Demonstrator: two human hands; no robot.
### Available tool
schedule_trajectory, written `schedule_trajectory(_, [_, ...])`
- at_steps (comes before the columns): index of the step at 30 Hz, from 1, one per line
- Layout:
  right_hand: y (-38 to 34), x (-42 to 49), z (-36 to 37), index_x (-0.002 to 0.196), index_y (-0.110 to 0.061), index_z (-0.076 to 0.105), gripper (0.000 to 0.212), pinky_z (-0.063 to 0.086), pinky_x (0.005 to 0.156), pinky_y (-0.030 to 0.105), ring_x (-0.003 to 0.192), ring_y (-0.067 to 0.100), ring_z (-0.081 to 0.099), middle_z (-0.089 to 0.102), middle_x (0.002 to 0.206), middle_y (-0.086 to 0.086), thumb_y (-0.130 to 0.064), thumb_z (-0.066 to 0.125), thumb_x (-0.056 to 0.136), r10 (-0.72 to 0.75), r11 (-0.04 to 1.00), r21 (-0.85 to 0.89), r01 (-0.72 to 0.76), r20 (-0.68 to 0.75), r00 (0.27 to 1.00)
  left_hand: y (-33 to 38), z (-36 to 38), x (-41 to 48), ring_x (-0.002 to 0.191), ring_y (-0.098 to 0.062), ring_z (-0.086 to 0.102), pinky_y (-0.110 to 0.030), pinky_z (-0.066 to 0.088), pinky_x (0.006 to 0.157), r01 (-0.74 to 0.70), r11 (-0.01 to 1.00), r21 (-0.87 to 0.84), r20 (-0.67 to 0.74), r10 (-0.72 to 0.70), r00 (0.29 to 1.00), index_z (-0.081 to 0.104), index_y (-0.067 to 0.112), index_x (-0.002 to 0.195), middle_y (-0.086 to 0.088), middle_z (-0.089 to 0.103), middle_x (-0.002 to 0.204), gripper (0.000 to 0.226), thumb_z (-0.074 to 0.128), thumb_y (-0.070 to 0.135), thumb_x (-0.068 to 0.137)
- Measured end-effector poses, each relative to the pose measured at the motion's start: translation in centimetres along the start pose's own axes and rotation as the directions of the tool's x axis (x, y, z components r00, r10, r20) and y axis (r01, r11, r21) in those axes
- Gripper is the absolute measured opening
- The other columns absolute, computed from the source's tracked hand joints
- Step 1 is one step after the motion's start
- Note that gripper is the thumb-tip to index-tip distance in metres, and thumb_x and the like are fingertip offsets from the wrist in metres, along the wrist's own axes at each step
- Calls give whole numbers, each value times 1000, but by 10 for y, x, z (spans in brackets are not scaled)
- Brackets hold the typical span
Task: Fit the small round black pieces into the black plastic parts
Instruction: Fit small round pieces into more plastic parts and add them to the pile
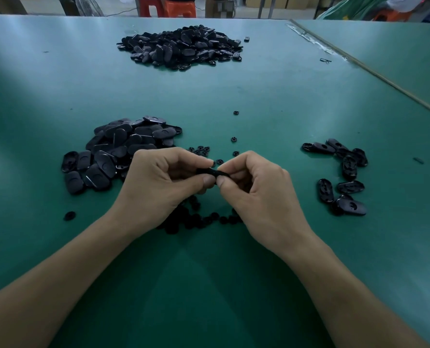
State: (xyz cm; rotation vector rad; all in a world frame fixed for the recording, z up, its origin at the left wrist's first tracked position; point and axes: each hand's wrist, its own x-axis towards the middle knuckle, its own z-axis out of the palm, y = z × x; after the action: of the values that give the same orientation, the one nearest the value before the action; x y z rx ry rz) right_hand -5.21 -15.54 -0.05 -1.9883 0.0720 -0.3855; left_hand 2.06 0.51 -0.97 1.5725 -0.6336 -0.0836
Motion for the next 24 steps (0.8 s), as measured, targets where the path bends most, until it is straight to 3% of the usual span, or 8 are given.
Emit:
schedule_trajectory(7, [0, -1, -3, 88, -18, 71, 9, 42, 57, 9, 60, -1, 57, 65, 68, -13, -9, 70, 88, -28, 999, 31, 27, 28, 999, 4, 0, -1, 67, -9, 73, -18, 57, 66, -5, 999, 31, -11, 6, 1000, 76, 17, 83, 0, 77, 76, 18, 82, 14, 67])
schedule_trajectory(24, [1, 0, -4, 88, -23, 71, 17, 41, 57, 8, 60, -1, 57, 64, 67, -17, -5, 70, 87, -83, 996, 27, 81, 45, 996, 8, 1, -2, 62, -17, 74, -21, 58, 61, -11, 999, 47, -20, 12, 1000, 73, 14, 78, -2, 76, 71, 15, 82, 13, 66])
